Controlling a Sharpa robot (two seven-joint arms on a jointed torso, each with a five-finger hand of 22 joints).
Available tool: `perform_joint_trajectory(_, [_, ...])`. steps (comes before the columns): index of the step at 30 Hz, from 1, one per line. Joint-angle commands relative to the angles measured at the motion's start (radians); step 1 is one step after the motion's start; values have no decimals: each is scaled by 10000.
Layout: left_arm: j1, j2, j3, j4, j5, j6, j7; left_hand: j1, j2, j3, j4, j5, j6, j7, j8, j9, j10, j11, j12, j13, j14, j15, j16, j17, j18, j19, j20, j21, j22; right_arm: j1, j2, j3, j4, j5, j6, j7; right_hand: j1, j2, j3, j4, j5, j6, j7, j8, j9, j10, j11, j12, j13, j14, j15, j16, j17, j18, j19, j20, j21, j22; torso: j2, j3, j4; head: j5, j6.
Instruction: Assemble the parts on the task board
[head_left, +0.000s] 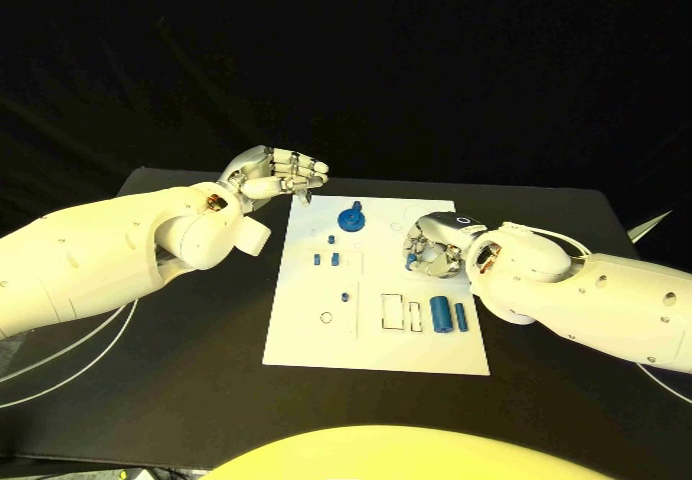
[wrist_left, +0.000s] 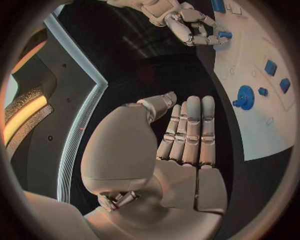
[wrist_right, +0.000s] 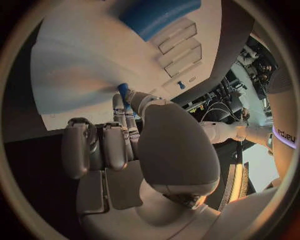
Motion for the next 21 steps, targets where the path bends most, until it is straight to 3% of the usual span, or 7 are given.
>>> perform_joint_trajectory(1, [7,12,7,18,59,110,60,-26,94,-73,-7,11,-43,19,23,-17,-72,-18,35,-8,-35,-2,-33,-17,141,16,62,-32,-14,-11,-50,5,89,-335,-433,-88,-260,212,309,-268,14,18,-4,240,464,408,-285,-75,148,399,-94,69,25,-95,498,-91,59,1629,-9,-1,-3,12,-2])
perform_joint_trajectory(14, [7,44,7,-64,59,121,72,37,127,-41,-43,40,-38,12,43,-17,-88,-24,58,-15,-43,-11,-38,-26,147,28,56,-34,-17,47,-549,53,827,-303,-1336,74,-609,178,624,-617,6,-27,-19,388,673,533,-302,-219,226,407,-108,87,48,-108,509,-102,127,1684,-18,-2,-9,21,67])
perform_joint_trajectory(21, [6,81,7,-137,59,124,64,106,145,6,-94,111,-43,17,57,-22,-99,-24,83,-25,-58,-21,-52,-40,150,42,42,-10,-1,169,-823,108,1717,-200,-1556,103,-679,177,706,-725,-22,-27,-25,430,728,581,-312,-248,251,417,-116,108,82,-125,532,-108,215,1730,-17,0,-15,60,83])
